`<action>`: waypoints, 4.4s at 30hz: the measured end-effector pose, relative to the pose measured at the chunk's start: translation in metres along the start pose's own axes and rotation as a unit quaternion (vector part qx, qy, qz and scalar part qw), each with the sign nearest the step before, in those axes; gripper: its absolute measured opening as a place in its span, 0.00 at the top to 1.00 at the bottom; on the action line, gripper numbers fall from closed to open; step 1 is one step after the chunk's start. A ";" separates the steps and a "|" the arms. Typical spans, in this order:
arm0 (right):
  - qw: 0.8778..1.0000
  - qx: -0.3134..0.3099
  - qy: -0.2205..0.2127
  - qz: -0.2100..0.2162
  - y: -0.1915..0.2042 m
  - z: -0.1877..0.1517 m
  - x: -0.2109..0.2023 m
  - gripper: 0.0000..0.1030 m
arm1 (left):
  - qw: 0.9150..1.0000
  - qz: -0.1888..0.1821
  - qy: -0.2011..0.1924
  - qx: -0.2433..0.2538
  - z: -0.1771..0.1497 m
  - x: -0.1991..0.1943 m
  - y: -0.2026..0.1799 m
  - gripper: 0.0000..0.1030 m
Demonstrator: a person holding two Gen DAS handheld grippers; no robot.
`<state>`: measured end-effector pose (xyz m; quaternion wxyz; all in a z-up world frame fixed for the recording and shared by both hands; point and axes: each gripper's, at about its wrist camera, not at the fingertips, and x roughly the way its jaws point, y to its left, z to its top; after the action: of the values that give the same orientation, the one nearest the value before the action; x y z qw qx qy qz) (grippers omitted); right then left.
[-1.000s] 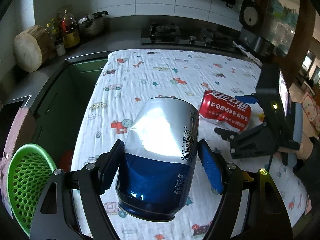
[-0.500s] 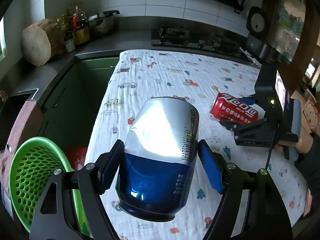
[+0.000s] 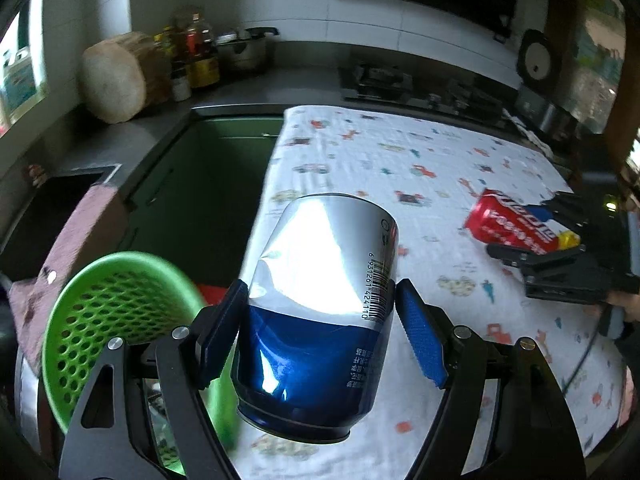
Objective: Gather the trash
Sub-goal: 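Drop the blue can into the basket with the left tool while the right tool carries the red can, then lower the red can into the green basket and open the right tool, then move both tools back over the cloth toward the yellow wrapper and clear cup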
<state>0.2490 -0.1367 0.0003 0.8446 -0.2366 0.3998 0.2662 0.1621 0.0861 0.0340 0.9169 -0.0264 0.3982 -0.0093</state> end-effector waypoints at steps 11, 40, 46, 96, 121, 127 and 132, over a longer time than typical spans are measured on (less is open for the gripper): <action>0.998 -0.035 -0.044 0.042 0.082 0.035 -0.027 0.41 | 0.996 0.054 0.012 -0.068 -0.029 -0.013 0.094 0.28; 0.982 -0.049 -0.067 0.170 0.249 0.097 -0.004 0.41 | 0.974 0.087 0.038 -0.208 -0.099 -0.028 0.219 0.18; 0.980 -0.046 -0.062 0.183 0.266 0.100 0.011 0.41 | 0.970 0.091 0.018 -0.225 -0.106 -0.047 0.228 0.18; 0.989 0.007 -0.100 0.104 0.164 0.041 -0.057 0.23 | 0.989 0.038 -0.009 -0.142 -0.073 -0.059 0.114 0.18; 0.991 0.102 -0.082 -0.020 0.018 -0.093 -0.127 0.19 | 0.999 -0.045 0.007 -0.022 -0.033 -0.041 -0.069 0.16; 0.988 0.128 -0.062 -0.053 -0.033 -0.133 -0.134 0.18 | 0.998 -0.065 0.022 0.002 -0.028 -0.030 -0.120 0.16; 0.984 0.159 -0.048 -0.060 -0.074 -0.162 -0.135 0.18 | 0.996 -0.079 0.042 0.019 -0.026 -0.013 -0.165 0.16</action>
<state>0.1343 -0.3267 0.0302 0.9039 -0.1095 0.3816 0.1592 0.1344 -0.0792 0.0348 0.8961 -0.0399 0.4328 -0.0899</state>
